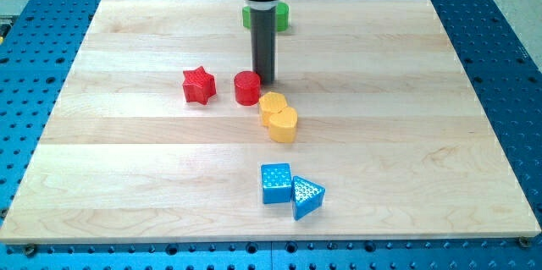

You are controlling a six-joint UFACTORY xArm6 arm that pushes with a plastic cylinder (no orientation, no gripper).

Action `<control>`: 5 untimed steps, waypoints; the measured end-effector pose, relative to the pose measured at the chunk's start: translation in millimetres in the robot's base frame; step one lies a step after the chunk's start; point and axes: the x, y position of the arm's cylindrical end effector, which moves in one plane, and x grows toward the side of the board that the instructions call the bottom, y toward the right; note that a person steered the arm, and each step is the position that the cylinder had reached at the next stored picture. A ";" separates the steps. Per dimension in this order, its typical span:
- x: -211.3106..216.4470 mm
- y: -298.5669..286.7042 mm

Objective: Move the red blocks to the top left side of the yellow blocks

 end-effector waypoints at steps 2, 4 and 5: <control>11.1 8.7; 11.1 -33.9; 11.4 -58.2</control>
